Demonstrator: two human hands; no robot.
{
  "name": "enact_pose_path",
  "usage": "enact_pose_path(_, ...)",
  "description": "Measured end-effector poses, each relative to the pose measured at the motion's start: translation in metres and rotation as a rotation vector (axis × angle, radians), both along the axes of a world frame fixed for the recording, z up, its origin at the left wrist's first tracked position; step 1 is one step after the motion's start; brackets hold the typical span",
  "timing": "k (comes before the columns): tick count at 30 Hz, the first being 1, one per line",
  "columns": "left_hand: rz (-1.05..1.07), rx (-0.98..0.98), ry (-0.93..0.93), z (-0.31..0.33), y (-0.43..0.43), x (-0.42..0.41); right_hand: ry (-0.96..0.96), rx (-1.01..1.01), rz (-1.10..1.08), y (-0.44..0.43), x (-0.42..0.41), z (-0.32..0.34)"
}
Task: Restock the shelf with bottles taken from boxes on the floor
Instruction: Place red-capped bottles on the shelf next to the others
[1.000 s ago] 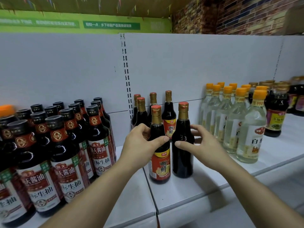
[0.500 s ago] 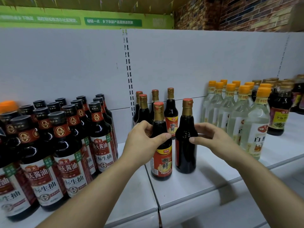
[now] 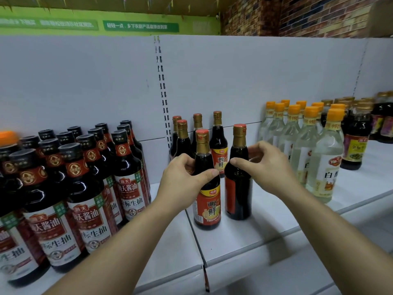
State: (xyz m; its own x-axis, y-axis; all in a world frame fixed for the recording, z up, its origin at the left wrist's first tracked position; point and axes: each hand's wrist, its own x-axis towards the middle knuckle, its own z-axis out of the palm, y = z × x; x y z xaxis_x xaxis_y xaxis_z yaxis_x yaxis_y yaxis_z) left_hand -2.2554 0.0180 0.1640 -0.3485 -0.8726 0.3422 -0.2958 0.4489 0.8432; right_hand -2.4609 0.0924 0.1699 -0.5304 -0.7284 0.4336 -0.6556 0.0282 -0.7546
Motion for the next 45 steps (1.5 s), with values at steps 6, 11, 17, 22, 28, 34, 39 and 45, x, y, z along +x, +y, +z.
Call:
enact_pose_path(6, 0.016, -0.010, -0.006, -0.003, -0.005, -0.001, -0.229, -0.004, 0.395, 0.003, -0.021, 0.001)
enact_pose_path(11, 0.020, -0.006, -0.007, -0.003, -0.005, -0.002, -0.324, -0.015, 0.479, 0.003, -0.028, -0.006)
enact_pose_path(17, 0.018, -0.006, -0.003, -0.005, -0.005, -0.003, -0.304, 0.011, 0.442, 0.006, -0.021, -0.012)
enact_pose_path(22, 0.013, -0.019, -0.003, -0.004, -0.004, -0.006, -0.248, -0.047, 0.140, 0.003, -0.002, -0.027)
enact_pose_path(28, 0.006, -0.011, 0.020, -0.009, -0.006, -0.006, -0.236, -0.034, 0.183, 0.003, -0.006, -0.036)
enact_pose_path(34, -0.074, -0.014, -0.009, -0.031, 0.001, 0.004, -0.303, -0.016, 0.301, 0.008, -0.014, -0.039)
enact_pose_path(39, -0.019, 0.083, -0.206, -0.058, 0.003, 0.012, -0.288, 0.049, 0.206, 0.014, -0.011, -0.065)
enact_pose_path(45, 0.006, 0.068, -0.314, -0.065, 0.006, 0.006, -0.213, 0.088, 0.139, 0.009, -0.013, -0.086)
